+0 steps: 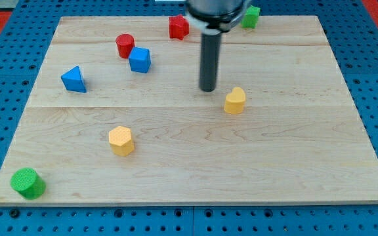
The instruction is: Slide the blue triangle to the center left
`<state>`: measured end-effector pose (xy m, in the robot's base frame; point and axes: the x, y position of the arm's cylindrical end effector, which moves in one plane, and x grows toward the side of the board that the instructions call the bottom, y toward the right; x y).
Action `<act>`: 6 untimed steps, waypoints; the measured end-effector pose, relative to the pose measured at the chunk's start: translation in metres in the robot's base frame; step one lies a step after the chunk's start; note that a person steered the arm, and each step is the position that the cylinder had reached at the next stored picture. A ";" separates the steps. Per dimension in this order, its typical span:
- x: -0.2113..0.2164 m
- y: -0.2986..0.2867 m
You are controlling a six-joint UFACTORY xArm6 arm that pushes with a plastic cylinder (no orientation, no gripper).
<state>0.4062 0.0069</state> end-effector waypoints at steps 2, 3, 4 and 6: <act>0.000 -0.157; 0.007 -0.195; -0.002 -0.190; -0.017 -0.199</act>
